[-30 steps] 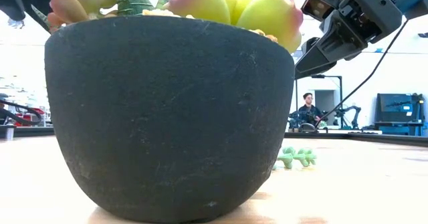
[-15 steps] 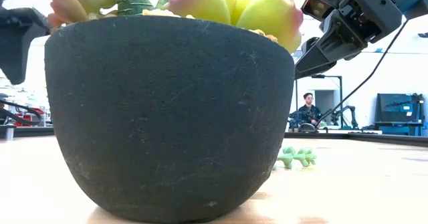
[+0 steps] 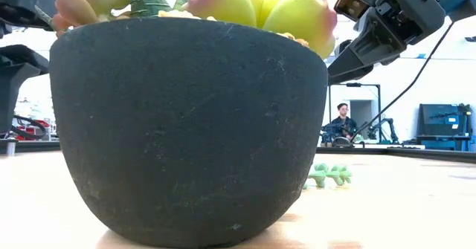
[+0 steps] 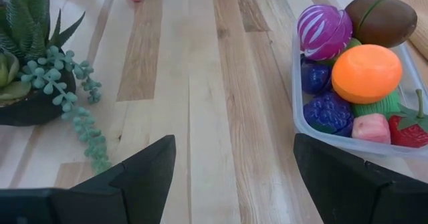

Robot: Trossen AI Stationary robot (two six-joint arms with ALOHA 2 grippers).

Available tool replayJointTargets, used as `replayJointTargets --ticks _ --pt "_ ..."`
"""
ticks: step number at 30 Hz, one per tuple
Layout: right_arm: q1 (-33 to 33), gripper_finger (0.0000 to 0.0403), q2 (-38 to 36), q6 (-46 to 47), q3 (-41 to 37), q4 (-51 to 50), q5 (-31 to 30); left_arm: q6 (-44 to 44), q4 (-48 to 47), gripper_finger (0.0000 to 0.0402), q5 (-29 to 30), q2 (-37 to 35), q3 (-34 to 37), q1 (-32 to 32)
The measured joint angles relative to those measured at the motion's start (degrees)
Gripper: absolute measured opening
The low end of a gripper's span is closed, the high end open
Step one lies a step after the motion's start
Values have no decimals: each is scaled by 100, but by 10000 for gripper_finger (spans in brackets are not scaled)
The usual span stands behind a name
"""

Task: Pick and placing Produce into tupperware
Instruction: Put the pink peach into the transparent container

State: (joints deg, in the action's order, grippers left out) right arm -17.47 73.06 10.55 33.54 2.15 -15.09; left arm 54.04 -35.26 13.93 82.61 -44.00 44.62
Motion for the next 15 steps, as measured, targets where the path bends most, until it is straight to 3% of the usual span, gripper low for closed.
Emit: replayJointTargets --ticks 15 --pt "0 296 0 -9 0 0 0 13 354 322 7 0 212 0"
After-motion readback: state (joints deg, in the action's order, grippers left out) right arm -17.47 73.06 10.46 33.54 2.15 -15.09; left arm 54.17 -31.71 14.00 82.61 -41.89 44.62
